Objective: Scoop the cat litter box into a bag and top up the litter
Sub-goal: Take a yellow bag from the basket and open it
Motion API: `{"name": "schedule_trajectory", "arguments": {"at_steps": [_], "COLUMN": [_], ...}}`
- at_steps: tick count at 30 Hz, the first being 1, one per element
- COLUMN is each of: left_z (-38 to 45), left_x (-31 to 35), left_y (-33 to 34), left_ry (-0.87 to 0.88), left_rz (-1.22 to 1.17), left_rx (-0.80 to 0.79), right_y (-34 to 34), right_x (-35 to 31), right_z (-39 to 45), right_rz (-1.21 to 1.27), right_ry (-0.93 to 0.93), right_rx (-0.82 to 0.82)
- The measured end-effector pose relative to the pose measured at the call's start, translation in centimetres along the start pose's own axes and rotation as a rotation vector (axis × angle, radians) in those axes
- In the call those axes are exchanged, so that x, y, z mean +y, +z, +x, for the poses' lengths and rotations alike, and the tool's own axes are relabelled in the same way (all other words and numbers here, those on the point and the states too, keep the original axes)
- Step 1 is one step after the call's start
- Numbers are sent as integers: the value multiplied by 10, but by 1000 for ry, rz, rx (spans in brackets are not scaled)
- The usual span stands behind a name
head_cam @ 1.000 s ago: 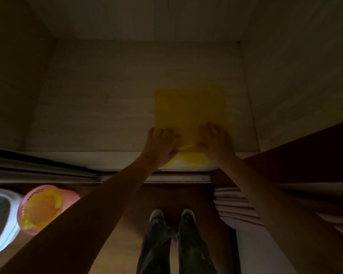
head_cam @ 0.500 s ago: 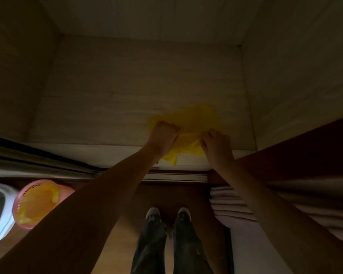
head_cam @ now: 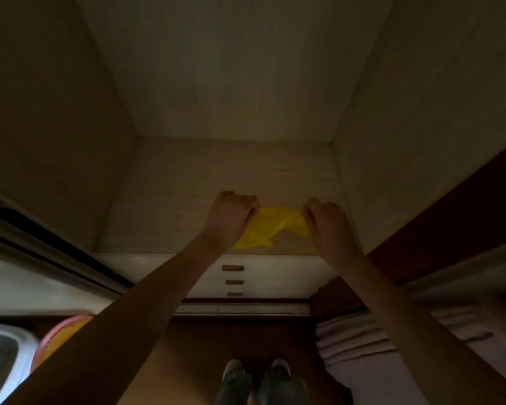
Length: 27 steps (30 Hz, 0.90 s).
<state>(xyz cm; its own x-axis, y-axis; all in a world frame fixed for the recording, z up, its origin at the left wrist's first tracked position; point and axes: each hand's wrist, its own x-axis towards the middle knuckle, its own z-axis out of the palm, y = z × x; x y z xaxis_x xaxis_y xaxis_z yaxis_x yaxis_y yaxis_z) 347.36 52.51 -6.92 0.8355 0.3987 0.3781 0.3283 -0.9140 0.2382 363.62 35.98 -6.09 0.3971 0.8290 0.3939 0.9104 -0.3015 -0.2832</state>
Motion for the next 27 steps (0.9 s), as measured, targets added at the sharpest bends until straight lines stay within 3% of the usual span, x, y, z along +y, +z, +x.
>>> {"name": "schedule_trajectory", "arguments": {"at_steps": [8,11,14,20,27], "left_z": [-34,-55,-81,-157,-290], "left_x": [-8,-4,9,40,77], "left_y": [-85,-108,-134,-183,-246], "left_ry": [-42,-200,-314,-556,-803], "left_rz": [67,11,20,207,427], "left_rx": [89,60,129,230,297], "right_y": [-49,-59,-73,-84,-79], "right_x": [-57,-73,-93,-150,-269], "right_z": [20,26,28,22,-22], "right_rz": [85,118,169,266,360], "right_ry": [-158,-262,-366,-569,-870], "right_rx": [-39,-54,-81,-222,-210]}}
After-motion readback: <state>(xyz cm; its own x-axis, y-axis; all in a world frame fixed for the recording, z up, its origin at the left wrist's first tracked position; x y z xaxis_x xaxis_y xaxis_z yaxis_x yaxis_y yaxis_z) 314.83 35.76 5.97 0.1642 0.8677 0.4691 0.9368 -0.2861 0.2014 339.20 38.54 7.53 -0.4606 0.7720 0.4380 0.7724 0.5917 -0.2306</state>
